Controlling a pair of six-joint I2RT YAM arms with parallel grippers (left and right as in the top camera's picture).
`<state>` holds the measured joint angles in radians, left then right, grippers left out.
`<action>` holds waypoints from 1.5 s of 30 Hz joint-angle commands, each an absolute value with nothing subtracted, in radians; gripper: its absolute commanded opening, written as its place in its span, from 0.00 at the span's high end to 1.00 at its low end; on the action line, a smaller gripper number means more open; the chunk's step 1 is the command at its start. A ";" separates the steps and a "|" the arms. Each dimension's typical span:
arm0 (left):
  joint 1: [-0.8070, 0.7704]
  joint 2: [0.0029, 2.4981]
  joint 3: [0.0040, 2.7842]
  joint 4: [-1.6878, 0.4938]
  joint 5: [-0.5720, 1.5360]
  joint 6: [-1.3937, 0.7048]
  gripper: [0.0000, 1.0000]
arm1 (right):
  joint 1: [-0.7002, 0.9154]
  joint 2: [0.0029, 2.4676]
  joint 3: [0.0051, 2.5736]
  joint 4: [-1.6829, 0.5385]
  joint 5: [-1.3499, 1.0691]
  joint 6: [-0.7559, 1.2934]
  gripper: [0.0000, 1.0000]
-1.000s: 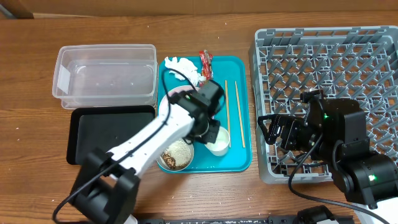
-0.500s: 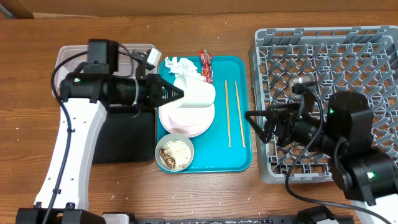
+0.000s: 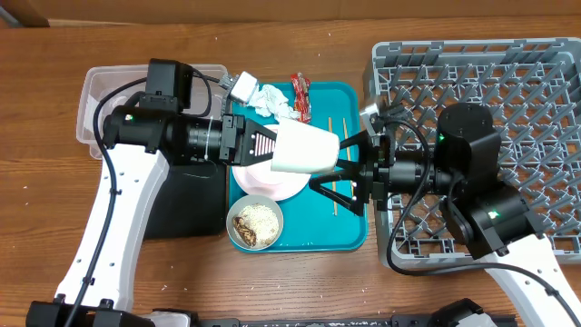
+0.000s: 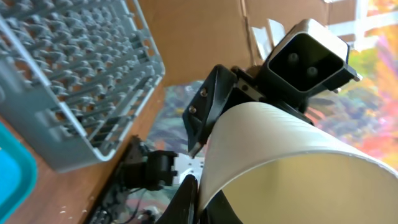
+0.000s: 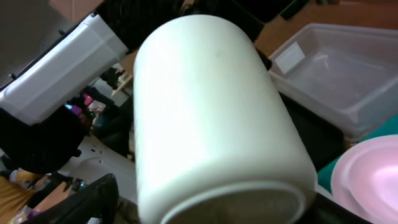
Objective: Sort waste into correct bins and load items into the dishwasher
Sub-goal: 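Lift the white cup and hand it to the right gripper, then carry the white cup with the right gripper over the grey rack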
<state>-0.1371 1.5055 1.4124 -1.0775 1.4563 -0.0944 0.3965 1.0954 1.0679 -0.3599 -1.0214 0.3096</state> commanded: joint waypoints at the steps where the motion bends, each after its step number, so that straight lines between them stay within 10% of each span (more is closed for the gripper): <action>1: -0.167 1.507 1.411 -1.074 1.450 -0.067 0.96 | 0.426 1.094 1.094 -0.334 -1.074 0.342 0.28; 10: -0.170 1.507 1.411 -1.130 1.330 -0.066 0.75 | 0.376 1.076 1.094 -0.362 -1.038 0.340 0.40; 20: -0.171 1.507 1.411 -1.120 1.327 -0.066 0.96 | 0.328 1.034 1.094 -0.414 -1.022 0.341 0.41; 27: -0.171 1.507 1.411 -1.111 1.336 -0.067 0.96 | 0.349 1.043 1.094 -0.396 -1.022 0.341 0.17; 45: -0.192 1.507 1.411 -1.070 1.463 -0.022 0.96 | 0.361 1.067 1.094 -0.312 -1.008 0.348 0.12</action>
